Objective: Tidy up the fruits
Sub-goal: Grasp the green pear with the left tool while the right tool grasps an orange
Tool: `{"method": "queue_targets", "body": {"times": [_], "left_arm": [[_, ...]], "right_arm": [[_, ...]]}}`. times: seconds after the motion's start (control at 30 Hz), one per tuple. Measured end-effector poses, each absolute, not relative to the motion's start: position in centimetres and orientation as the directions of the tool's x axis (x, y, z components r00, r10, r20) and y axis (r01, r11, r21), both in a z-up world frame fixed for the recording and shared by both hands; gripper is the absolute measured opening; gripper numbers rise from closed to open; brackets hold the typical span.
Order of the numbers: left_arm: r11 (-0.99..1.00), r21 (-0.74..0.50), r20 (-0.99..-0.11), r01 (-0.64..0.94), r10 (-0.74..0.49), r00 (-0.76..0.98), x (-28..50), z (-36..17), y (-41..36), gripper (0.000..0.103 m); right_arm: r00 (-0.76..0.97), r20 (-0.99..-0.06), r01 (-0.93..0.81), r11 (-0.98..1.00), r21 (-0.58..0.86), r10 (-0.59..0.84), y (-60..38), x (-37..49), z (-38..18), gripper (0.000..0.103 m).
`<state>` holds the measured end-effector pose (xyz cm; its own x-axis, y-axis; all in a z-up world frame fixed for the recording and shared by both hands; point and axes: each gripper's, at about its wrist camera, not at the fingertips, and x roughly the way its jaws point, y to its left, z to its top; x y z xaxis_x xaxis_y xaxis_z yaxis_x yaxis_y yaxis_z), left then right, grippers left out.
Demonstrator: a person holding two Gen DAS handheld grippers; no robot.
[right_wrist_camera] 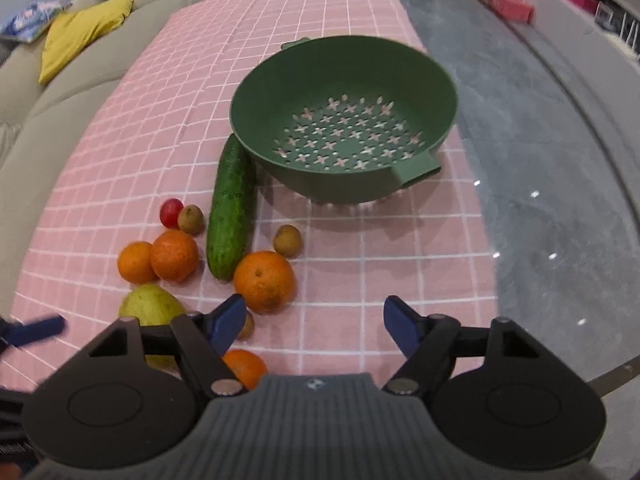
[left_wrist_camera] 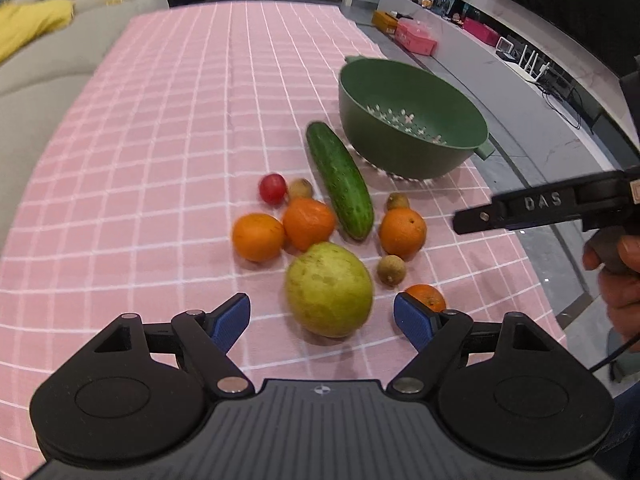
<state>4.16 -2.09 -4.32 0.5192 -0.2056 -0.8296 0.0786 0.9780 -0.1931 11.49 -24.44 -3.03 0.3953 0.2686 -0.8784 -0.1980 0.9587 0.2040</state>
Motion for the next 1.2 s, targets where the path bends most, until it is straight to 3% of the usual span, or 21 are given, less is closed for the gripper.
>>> {"method": "queue_targets", "body": {"times": [0.17,0.3,0.63,0.87,1.2], "left_arm": [[0.956,-0.294,-0.839,-0.01,-0.253,0.482,5.7,-5.9,-1.7,0.096],[0.94,-0.338,-0.84,-0.055,-0.275,0.468,6.7,-6.7,-1.7,0.096],[0.966,-0.251,-0.858,-0.07,-0.188,0.478,8.0,-8.0,-3.1,0.096],[0.951,-0.288,-0.872,-0.116,-0.21,0.443,8.5,-9.2,-2.4,0.081],[0.958,-0.272,-0.872,-0.094,-0.203,0.446,8.4,-9.3,-2.6,0.075]], "right_arm": [[0.352,-0.884,-0.186,0.949,0.256,0.308,-24.0,12.5,-4.3,0.072],[0.334,-0.884,-0.179,0.943,0.282,0.327,-23.4,13.2,-5.1,0.065],[0.277,-0.878,-0.122,0.92,0.372,0.391,-22.3,15.1,-6.8,0.062],[0.259,-0.883,-0.108,0.92,0.376,0.391,-21.2,16.0,-7.8,0.052],[0.242,-0.901,-0.125,0.932,0.339,0.36,-20.6,16.6,-8.6,0.045]]}}
